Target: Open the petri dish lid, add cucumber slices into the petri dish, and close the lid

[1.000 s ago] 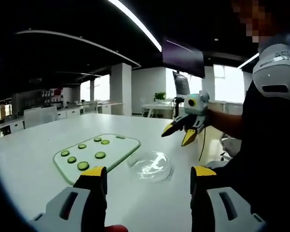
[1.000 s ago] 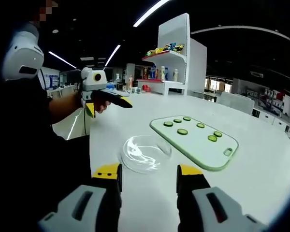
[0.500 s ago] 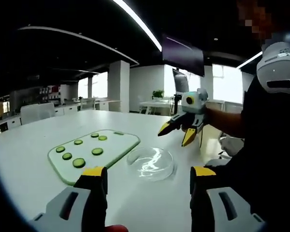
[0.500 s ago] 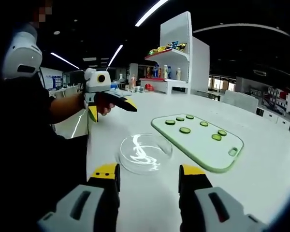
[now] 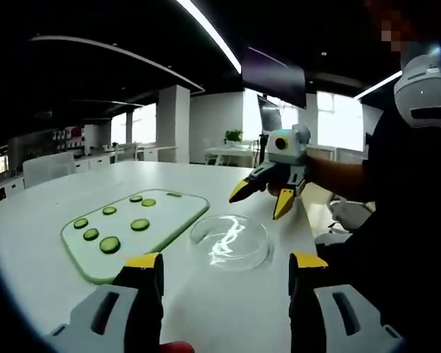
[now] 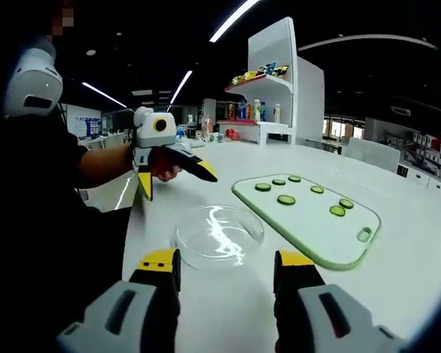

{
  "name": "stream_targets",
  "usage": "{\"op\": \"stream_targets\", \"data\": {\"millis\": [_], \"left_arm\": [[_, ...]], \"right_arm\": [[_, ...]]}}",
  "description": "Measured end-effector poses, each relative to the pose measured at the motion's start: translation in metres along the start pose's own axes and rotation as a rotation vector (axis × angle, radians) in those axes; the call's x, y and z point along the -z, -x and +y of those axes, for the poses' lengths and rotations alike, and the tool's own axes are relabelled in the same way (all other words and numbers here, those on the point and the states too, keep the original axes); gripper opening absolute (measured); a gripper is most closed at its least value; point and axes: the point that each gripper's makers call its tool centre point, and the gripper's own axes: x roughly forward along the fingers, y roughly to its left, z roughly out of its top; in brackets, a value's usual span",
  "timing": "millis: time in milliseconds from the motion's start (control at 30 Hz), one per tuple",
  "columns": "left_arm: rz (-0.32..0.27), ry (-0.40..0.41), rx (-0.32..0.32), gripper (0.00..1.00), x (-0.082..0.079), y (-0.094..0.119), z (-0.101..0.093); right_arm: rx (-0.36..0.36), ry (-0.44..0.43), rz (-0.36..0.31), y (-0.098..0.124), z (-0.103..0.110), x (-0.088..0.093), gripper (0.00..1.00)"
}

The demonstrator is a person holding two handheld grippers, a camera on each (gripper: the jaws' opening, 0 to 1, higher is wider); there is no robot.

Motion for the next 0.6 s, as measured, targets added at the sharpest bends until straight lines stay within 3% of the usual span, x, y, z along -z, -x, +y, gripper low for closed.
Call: {"op": "stream_targets", "data": {"millis": [600], "left_arm": [[0.017, -0.015, 0.032, 0.70, 0.006, -0.023, 0.001]], "right_arm": [[-0.075, 0.064, 0.025, -0.019, 0.005, 0.008, 0.55]]}}
